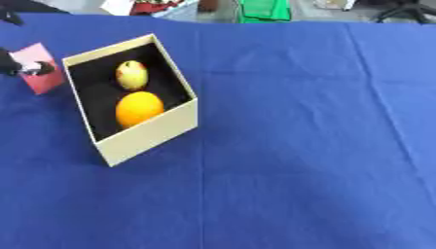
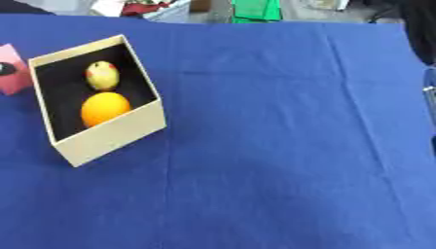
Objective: Pick up objects on the table and place them in the box.
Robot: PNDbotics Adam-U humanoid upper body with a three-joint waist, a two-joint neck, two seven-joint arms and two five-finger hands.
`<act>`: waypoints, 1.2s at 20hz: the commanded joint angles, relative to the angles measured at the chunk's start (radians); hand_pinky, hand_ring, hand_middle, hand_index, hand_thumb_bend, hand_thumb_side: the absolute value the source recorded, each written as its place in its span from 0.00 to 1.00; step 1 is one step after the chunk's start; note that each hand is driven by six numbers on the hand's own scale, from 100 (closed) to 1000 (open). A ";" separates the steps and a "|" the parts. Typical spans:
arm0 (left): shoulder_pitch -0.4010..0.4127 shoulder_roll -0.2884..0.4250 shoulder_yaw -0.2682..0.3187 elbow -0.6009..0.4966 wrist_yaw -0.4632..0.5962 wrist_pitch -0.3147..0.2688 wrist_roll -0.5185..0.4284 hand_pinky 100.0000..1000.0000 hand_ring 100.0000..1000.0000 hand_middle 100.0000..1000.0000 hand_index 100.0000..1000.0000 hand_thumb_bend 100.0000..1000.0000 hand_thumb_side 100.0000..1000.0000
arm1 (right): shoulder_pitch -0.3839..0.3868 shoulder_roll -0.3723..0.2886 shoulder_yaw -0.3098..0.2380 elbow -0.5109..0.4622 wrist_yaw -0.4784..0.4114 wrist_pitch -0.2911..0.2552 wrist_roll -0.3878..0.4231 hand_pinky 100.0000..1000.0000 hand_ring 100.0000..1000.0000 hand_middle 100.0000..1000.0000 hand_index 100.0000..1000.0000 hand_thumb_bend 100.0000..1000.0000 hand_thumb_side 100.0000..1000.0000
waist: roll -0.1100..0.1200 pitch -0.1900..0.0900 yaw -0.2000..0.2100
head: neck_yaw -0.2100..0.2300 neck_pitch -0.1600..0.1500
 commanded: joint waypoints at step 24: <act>-0.074 0.004 0.078 0.220 0.034 -0.059 0.070 0.67 0.89 0.86 0.92 0.70 0.57 | -0.038 0.002 -0.009 -0.017 0.009 0.005 0.011 1.00 1.00 0.77 0.99 0.00 0.84 | 0.000 0.022 -0.027 | 0.123 -0.071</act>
